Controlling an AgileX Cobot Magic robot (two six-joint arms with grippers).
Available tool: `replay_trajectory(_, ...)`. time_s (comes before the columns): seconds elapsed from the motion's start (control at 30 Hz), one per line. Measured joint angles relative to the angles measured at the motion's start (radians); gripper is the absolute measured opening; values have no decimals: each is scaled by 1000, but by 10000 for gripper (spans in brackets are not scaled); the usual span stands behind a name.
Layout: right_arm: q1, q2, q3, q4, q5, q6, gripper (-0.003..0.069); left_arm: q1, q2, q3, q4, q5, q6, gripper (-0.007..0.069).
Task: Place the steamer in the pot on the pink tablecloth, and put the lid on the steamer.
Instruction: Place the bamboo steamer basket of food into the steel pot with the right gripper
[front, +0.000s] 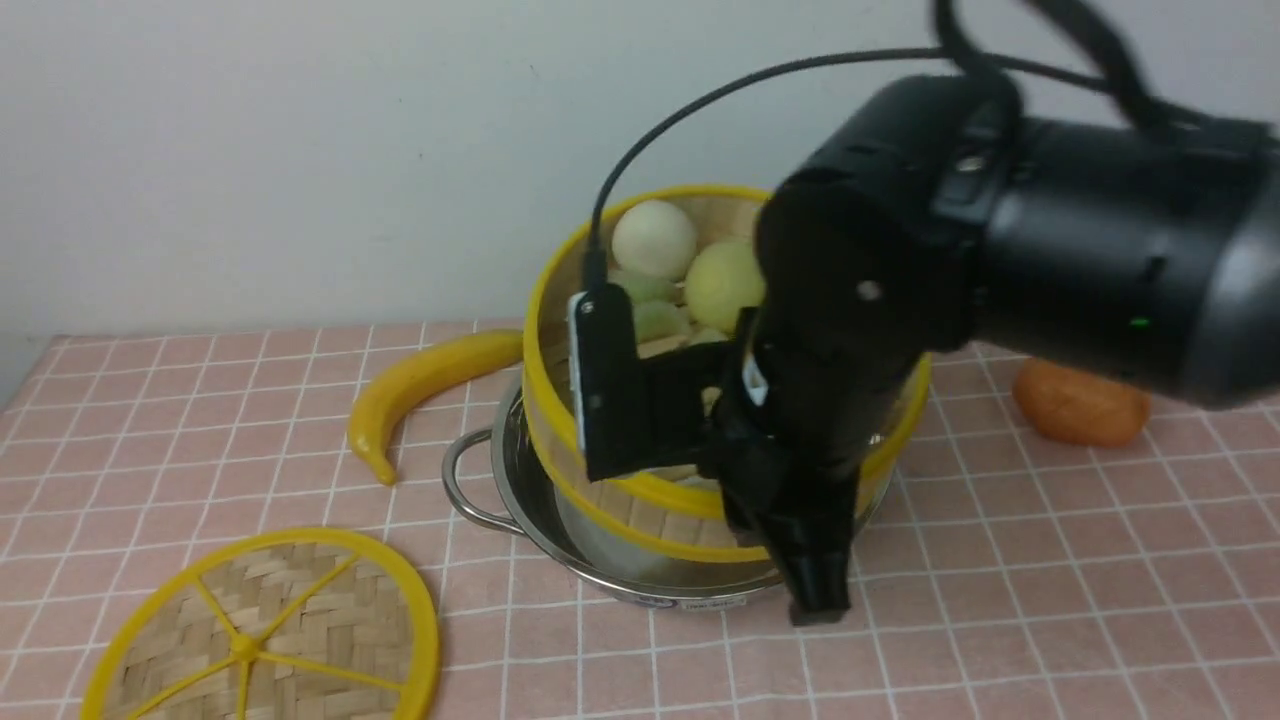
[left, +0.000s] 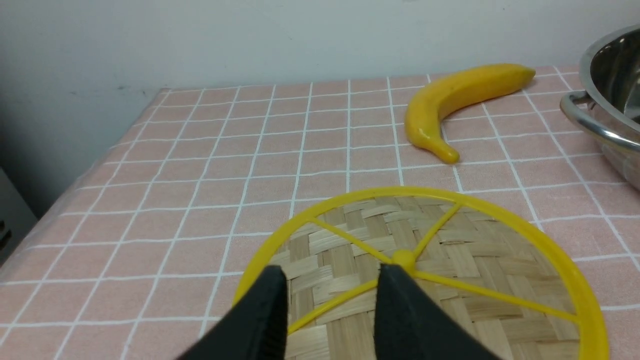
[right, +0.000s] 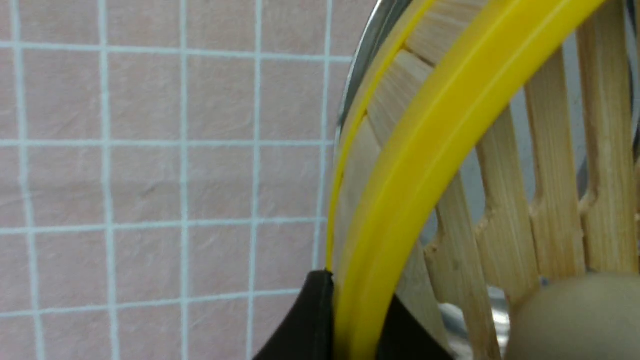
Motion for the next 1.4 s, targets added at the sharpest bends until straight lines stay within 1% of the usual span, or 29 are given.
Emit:
replay_trajectory(0.2, -7, 219, -172, -36, 1, -12, 61, 0, 0, 0, 0, 0, 0, 243)
replay_trajectory(0.37, -16, 295, -210, -32, -1, -21, 61, 0, 0, 0, 0, 0, 0, 243)
replay_trajectory(0.43, -35, 316, -210, -31, 0, 0, 61, 0, 0, 0, 0, 0, 0, 243)
replay_trajectory(0.53, -64, 327, -210, -12, 4, 31, 61, 0, 0, 0, 0, 0, 0, 243)
replay_trajectory(0.73, -105, 328, -210, 30, 2, 25, 61, 0, 0, 0, 0, 0, 0, 243)
replay_trajectory(1.0, -108, 328, -210, 97, 3, 14, 61, 0, 0, 0, 0, 0, 0, 243)
replay_trajectory(1.2, -108, 337, -210, 85, 1, 59, 61, 0, 0, 0, 0, 0, 0, 243)
replay_trajectory(1.27, -108, 349, -212, 76, -1, 81, 74, 0, 0, 0, 0, 0, 0, 243)
replay_trajectory(1.33, -108, 354, -213, 84, -13, 84, 115, 0, 0, 0, 0, 0, 0, 243)
replay_trajectory(1.37, -108, 354, -214, 89, -14, 84, 122, 0, 0, 0, 0, 0, 0, 243)
replay_trajectory(1.4, -108, 354, -215, 102, -13, 83, 169, 0, 0, 0, 0, 0, 0, 243)
